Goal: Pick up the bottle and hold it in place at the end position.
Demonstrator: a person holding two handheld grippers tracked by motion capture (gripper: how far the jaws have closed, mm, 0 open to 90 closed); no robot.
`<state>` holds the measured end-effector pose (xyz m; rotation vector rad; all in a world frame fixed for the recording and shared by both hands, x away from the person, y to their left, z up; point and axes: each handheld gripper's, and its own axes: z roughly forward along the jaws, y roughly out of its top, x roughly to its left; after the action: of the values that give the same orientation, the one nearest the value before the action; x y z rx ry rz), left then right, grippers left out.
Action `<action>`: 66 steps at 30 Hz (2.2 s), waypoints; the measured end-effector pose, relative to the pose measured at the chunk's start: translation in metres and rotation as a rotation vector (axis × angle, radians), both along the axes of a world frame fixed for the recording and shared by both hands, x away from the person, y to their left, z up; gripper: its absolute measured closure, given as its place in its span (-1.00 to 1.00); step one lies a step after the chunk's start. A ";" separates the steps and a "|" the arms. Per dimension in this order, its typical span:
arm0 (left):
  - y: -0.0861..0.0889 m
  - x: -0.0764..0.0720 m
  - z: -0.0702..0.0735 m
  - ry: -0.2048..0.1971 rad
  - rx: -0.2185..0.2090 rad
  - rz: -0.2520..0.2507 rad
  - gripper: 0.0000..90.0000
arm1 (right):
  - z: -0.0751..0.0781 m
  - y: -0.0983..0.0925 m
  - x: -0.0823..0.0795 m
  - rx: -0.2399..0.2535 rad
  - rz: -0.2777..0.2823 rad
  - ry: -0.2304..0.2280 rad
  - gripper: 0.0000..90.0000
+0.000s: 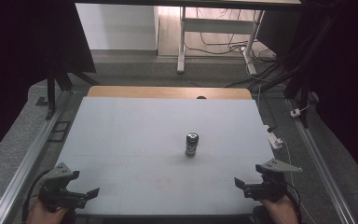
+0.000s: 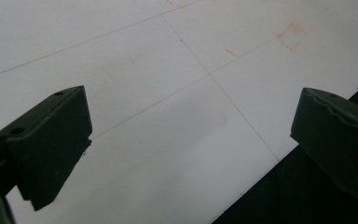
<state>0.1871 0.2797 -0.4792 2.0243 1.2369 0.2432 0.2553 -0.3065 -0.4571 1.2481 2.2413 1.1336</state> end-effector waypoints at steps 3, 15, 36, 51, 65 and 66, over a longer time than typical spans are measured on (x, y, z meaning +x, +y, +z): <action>0.001 0.000 0.000 -0.001 -0.007 0.002 -1.00 | -0.001 0.000 0.002 0.002 0.001 0.015 -0.99; 0.000 0.000 0.000 0.007 -0.004 -0.021 -1.00 | -0.001 0.003 0.004 -0.013 0.048 0.051 -1.00; 0.002 0.001 -0.001 0.016 -0.032 -0.039 -1.00 | 0.002 0.011 0.004 0.020 0.096 0.053 -1.00; 0.003 0.001 -0.001 0.020 -0.035 -0.034 -1.00 | 0.004 0.027 0.009 0.030 0.156 0.013 -1.00; 0.003 0.001 -0.001 0.020 -0.035 -0.031 -1.00 | 0.002 0.042 0.018 0.032 0.187 0.005 -1.00; 0.003 0.001 -0.001 0.019 -0.034 -0.031 -1.00 | 0.003 0.044 0.020 0.038 0.186 0.005 -1.00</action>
<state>0.1880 0.2827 -0.4800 2.0191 1.2128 0.1870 0.2752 -0.2629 -0.4545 1.0746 2.3902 1.2458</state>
